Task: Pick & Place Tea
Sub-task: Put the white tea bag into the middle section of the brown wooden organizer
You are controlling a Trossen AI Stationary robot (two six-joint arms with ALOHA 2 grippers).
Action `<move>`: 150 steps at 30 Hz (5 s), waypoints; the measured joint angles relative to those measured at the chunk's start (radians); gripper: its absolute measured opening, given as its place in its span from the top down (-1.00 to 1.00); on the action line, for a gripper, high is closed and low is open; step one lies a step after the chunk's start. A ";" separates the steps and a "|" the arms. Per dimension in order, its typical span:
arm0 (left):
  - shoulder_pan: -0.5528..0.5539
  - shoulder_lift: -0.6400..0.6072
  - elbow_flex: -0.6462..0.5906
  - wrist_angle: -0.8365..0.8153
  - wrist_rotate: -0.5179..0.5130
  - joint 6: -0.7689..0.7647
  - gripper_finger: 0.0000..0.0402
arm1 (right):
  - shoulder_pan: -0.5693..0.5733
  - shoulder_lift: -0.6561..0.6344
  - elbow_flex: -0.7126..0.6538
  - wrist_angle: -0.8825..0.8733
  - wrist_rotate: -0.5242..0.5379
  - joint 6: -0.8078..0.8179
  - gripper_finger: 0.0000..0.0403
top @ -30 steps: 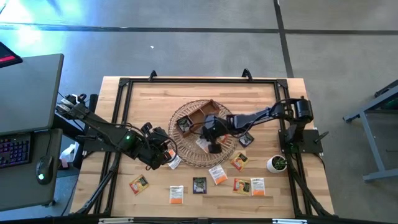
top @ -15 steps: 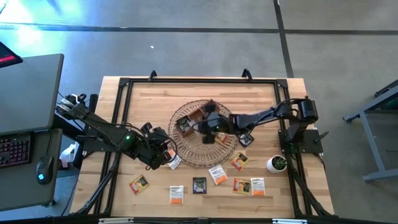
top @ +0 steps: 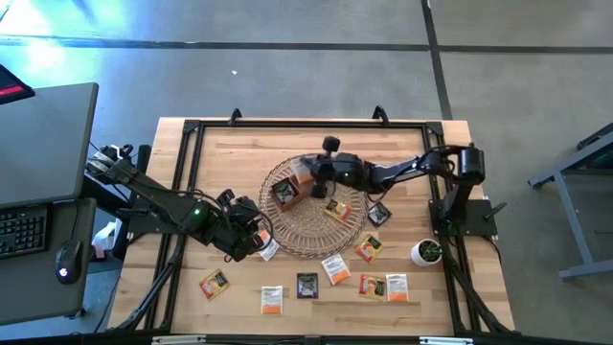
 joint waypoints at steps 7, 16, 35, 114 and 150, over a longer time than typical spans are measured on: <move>0.000 0.000 0.000 0.001 -0.002 0.002 0.47 | 0.008 0.001 -0.065 0.130 -0.081 -0.098 1.00; 0.000 0.000 0.000 0.008 -0.005 0.003 0.47 | 0.055 0.135 -0.066 0.297 0.032 -0.255 1.00; 0.000 0.000 0.000 0.008 -0.003 0.003 0.47 | 0.020 0.182 -0.066 0.301 -0.143 -0.230 0.89; -0.026 0.128 -0.492 0.600 0.255 -0.527 0.47 | 0.385 0.429 0.516 -0.534 -0.203 -0.140 0.58; -0.025 -0.043 -0.378 0.631 0.317 0.066 0.47 | 0.546 -0.191 0.262 -0.842 -0.429 -0.266 1.00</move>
